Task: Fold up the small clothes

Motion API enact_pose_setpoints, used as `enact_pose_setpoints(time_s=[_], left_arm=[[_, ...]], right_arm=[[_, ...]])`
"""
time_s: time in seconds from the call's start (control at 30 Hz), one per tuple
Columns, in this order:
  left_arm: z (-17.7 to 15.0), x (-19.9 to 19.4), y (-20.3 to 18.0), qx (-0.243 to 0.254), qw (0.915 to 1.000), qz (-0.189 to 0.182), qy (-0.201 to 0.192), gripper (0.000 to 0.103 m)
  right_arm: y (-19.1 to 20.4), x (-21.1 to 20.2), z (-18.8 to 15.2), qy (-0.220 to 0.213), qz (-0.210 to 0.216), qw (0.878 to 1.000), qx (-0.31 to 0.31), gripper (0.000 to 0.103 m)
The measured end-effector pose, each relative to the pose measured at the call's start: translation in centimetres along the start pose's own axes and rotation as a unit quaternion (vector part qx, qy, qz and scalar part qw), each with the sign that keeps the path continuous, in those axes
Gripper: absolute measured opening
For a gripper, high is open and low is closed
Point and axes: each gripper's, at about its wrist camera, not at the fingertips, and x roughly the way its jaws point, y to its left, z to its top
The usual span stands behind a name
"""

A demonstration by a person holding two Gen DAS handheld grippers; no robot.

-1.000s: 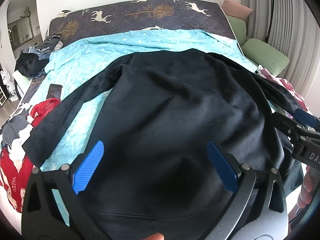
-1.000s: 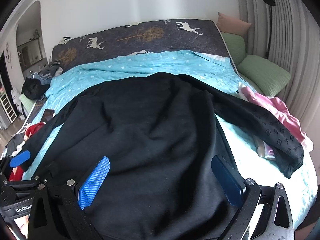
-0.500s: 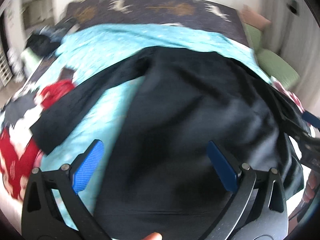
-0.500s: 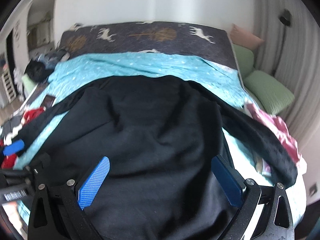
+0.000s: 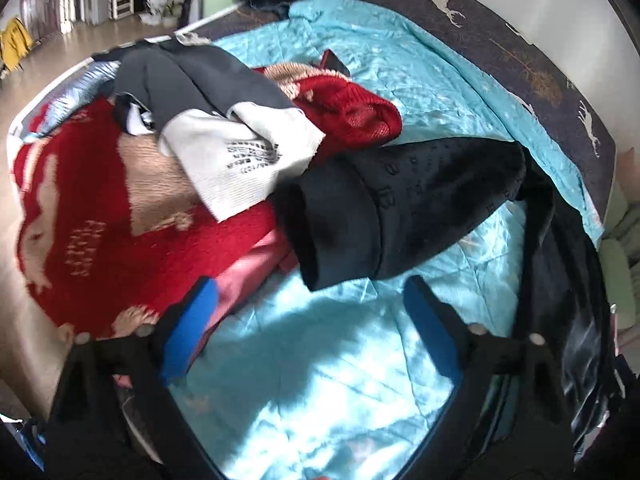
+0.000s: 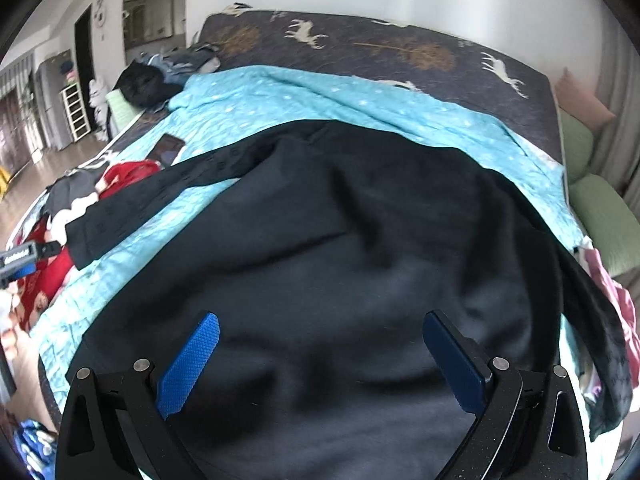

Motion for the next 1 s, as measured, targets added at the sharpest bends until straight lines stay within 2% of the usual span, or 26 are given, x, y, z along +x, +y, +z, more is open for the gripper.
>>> enact_pose_setpoints(time_s=[0.07, 0.2, 0.33, 0.4, 0.43, 0.5, 0.63, 0.73, 0.8, 0.87, 0.97, 1.0], left_arm=[[0.6, 1.2, -0.3, 0.006, 0.9999, -0.008, 0.010, 0.068], [1.9, 2.7, -0.9, 0.001, 0.9994, -0.029, 0.017, 0.064], [3.6, 3.9, -1.6, 0.009, 0.9997, -0.019, 0.009, 0.063], [4.2, 4.3, -1.7, 0.012, 0.9996, -0.024, 0.010, 0.022], [4.4, 4.4, -1.6, 0.011, 0.9992, -0.033, 0.018, 0.006], [4.8, 4.0, -1.6, 0.003, 0.9985, -0.052, 0.020, 0.003], [6.5, 1.0, -3.4, 0.046, 0.9982, -0.037, -0.012, 0.003], [8.6, -1.7, -4.9, 0.065, 0.9964, -0.045, -0.029, 0.003], [9.7, -3.1, -5.9, 0.074, 0.9953, -0.053, -0.033, 0.002], [10.5, -4.3, -7.1, 0.091, 0.9936, -0.056, -0.035, 0.003], [10.8, -5.2, -8.3, 0.102, 0.9923, -0.065, -0.026, 0.003], [10.9, -5.4, -8.6, 0.103, 0.9921, -0.069, -0.022, 0.003]], right_arm=[[0.7, 0.1, -0.1, 0.003, 0.000, 1.000, -0.010, 0.103], [1.4, 0.6, 0.1, 0.003, -0.015, 1.000, -0.025, 0.103], [1.3, 1.3, 0.3, 0.011, -0.024, 0.999, -0.024, 0.103], [1.0, 1.6, 0.2, 0.018, -0.025, 0.999, -0.018, 0.103], [0.9, 1.8, 0.3, 0.021, -0.025, 0.999, -0.014, 0.103], [0.7, 2.1, 0.3, 0.024, -0.022, 0.999, -0.009, 0.103], [1.0, 2.4, 0.5, 0.028, -0.013, 0.999, -0.012, 0.103], [3.4, 2.3, 1.4, -0.005, 0.019, 0.998, -0.061, 0.103], [6.6, 1.8, 1.7, -0.046, 0.031, 0.990, -0.133, 0.103], [10.7, 1.4, 1.7, -0.093, 0.039, 0.971, -0.219, 0.103], [17.4, 1.4, 1.4, -0.153, 0.052, 0.929, -0.334, 0.103], [18.9, 1.8, 1.4, -0.162, 0.045, 0.920, -0.355, 0.103]])
